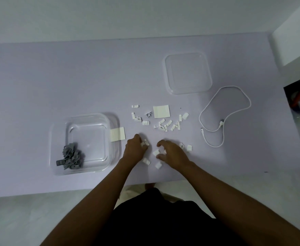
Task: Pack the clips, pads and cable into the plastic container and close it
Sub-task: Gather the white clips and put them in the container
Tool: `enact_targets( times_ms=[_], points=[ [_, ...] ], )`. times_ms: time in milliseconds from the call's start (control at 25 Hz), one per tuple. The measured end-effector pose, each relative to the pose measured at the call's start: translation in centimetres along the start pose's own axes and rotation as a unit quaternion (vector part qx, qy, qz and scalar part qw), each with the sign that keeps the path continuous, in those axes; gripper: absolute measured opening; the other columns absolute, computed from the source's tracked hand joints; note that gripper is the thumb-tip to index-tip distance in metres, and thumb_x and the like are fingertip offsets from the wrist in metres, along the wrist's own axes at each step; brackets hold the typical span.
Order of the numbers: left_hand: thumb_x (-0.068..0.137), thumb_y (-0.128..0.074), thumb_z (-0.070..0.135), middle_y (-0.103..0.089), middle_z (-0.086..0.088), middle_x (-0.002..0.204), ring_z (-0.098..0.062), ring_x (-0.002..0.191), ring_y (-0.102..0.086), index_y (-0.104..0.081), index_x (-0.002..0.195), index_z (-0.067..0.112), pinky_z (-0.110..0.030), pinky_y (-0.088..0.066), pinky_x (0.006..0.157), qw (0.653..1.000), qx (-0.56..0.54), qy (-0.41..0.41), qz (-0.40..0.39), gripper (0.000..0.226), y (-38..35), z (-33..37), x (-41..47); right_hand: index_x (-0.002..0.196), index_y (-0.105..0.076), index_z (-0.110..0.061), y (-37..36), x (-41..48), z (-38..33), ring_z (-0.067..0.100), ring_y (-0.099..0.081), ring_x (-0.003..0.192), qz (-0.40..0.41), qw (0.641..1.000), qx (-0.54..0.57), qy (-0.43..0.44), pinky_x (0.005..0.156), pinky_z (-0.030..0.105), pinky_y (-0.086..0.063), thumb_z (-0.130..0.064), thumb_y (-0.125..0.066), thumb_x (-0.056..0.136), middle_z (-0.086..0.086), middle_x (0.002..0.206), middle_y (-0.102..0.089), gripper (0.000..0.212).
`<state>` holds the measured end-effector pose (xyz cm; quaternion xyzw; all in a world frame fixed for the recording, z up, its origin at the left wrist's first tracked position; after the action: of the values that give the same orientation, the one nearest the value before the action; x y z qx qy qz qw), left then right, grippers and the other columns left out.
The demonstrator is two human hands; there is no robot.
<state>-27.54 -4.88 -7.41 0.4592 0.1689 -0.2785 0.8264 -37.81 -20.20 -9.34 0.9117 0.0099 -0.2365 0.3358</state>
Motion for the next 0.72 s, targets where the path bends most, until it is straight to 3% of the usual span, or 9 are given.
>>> enact_targets(
  times_ms=[120,240,320,400,440,520,560,600,720],
  points=[
    [0.089,-0.062,0.020,-0.059,-0.005,0.088,-0.020,0.080,-0.054,-0.057,0.101,0.005,-0.027,-0.039,0.066,0.999,-0.014,0.012,-0.029,0.020,0.3,-0.3,0.0,0.121,-0.064,-0.023,-0.7,0.3,-0.2,0.017,-0.059,0.096,-0.041,0.999,-0.004,0.027,0.081,0.030,-0.047,-0.023,-0.076,0.081,0.001,0.109,-0.063,0.042],
    [0.094,-0.048,0.016,-0.050,-0.006,0.066,-0.019,0.057,-0.045,-0.058,0.077,0.007,-0.027,-0.036,0.053,0.986,-0.129,0.053,-0.091,0.022,0.8,-0.4,-0.4,0.105,-0.071,-0.014,-0.9,0.8,-0.5,0.023,-0.062,0.090,-0.006,0.999,-0.014,0.029,0.077,0.031,-0.048,-0.019,-0.076,0.082,0.007,0.097,-0.063,0.024],
    [0.095,-0.040,0.016,-0.040,-0.006,0.059,-0.016,0.045,-0.034,-0.049,0.068,0.010,-0.026,-0.027,0.046,0.951,-0.257,0.114,-0.131,0.029,1.2,-0.6,-1.0,0.096,-0.072,-0.010,-0.7,1.1,-0.8,0.020,-0.062,0.085,0.031,0.998,0.057,-0.002,0.077,0.030,-0.048,-0.019,-0.079,0.081,0.006,0.093,-0.065,0.019],
    [0.095,-0.039,0.021,-0.043,-0.007,0.062,-0.013,0.043,-0.031,-0.049,0.073,0.011,-0.022,-0.025,0.043,0.923,-0.323,0.157,-0.142,0.027,1.6,-0.9,-1.6,0.090,-0.071,-0.007,0.2,0.8,-1.2,0.012,-0.061,0.078,0.058,0.973,0.208,-0.084,0.073,0.025,-0.049,-0.020,-0.080,0.082,0.002,0.086,-0.067,0.018],
    [0.095,-0.039,0.023,-0.050,-0.010,0.067,-0.013,0.043,-0.032,-0.052,0.078,0.009,-0.021,-0.026,0.042,0.918,-0.329,0.166,-0.146,0.026,1.8,-0.9,-1.8,0.088,-0.070,-0.007,0.8,0.6,-1.3,0.011,-0.058,0.070,0.059,0.938,0.314,-0.134,0.066,0.024,-0.047,-0.021,-0.078,0.084,0.000,0.080,-0.065,0.017],
    [0.097,-0.040,0.022,-0.063,-0.012,0.077,-0.012,0.043,-0.034,-0.058,0.088,0.006,-0.020,-0.027,0.041,0.927,-0.302,0.147,-0.169,0.026,2.2,-0.9,-2.1,0.081,-0.063,-0.011,1.6,-0.2,-1.7,0.012,-0.043,0.059,0.035,0.810,0.547,-0.210,0.053,0.027,-0.034,-0.020,-0.070,0.089,0.001,0.071,-0.050,0.014],
    [0.099,-0.040,0.022,-0.067,-0.011,0.080,-0.012,0.043,-0.036,-0.060,0.091,0.006,-0.020,-0.029,0.041,0.939,-0.268,0.119,-0.179,0.027,2.3,-1.0,-2.2,0.077,-0.057,-0.014,1.9,-1.0,-2.0,0.013,-0.036,0.057,0.023,0.745,0.628,-0.223,0.052,0.028,-0.029,-0.020,-0.064,0.090,0.001,0.070,-0.043,0.016],
    [0.100,-0.041,0.021,-0.068,-0.010,0.082,-0.011,0.045,-0.041,-0.062,0.093,0.007,-0.021,-0.033,0.043,0.956,-0.219,0.079,-0.180,0.026,2.3,-1.0,-2.2,0.074,-0.053,-0.015,2.0,-1.7,-2.2,0.014,-0.033,0.057,0.019,0.706,0.673,-0.221,0.051,0.028,-0.026,-0.021,-0.058,0.088,0.001,0.070,-0.041,0.016],
    [0.100,-0.047,0.027,-0.069,-0.010,0.091,-0.017,0.070,-0.059,-0.064,0.098,0.010,-0.028,-0.043,0.067,0.986,-0.033,-0.076,-0.142,0.024,1.8,-0.7,-2.4,0.071,-0.054,-0.011,2.5,-3.6,-2.3,0.017,-0.039,0.056,0.047,0.660,0.721,-0.208,0.047,0.026,-0.027,-0.027,-0.048,0.083,0.004,0.070,-0.046,0.021]
  ],
)
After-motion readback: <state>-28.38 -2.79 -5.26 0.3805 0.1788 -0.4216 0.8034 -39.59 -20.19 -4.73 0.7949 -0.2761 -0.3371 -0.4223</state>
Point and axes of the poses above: each hand's wrist, its own x-axis towards the middle knuckle, its own y-axis out of the back of the hand, z = x × y, the point moved 3 cm from there along x, towards the middle knuckle
